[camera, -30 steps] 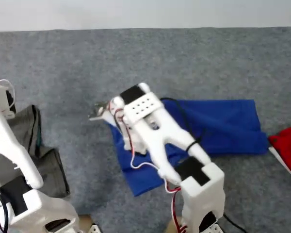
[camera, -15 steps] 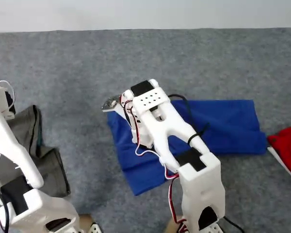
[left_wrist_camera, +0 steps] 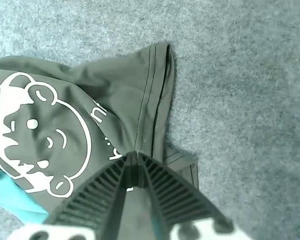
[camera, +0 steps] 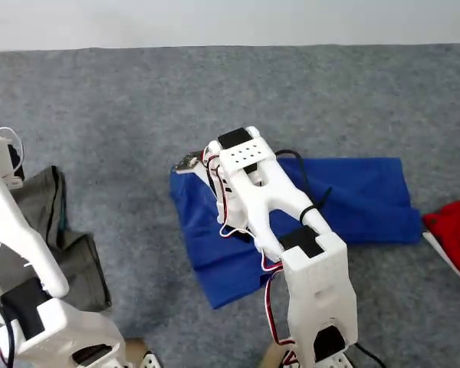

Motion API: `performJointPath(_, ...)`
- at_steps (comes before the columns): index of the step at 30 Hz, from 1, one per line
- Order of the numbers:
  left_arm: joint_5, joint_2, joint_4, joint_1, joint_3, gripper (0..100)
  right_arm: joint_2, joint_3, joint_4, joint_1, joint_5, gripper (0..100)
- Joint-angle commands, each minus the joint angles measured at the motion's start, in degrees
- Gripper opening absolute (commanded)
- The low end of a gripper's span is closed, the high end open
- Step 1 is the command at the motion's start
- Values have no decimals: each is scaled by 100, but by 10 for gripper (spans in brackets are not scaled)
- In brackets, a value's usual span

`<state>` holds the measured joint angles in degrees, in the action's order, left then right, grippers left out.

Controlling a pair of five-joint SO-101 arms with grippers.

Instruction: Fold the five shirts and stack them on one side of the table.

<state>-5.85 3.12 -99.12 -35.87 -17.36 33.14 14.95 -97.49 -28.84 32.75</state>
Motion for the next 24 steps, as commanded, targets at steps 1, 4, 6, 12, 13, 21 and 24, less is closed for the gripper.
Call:
performJointPath(1,-79,-229,-88,9,-4,22,-57,360,40,31,-26,175)
performJointPath(4,-79,-229,-44,9,4,22,-57,360,22,31,-26,115)
performJointPath(6,-79,-220,0,9,4,22,-66,360,-4,31,-26,102)
performJointPath(12,-79,-220,35,9,4,22,-110,360,-13,31,-26,99)
performJointPath(13,-79,-220,35,9,4,22,-110,360,-13,31,-18,90)
performJointPath(21,-79,-220,35,9,4,22,-119,369,-22,119,360,12)
performJointPath(24,-79,-220,35,9,4,22,-242,431,-22,224,413,12)
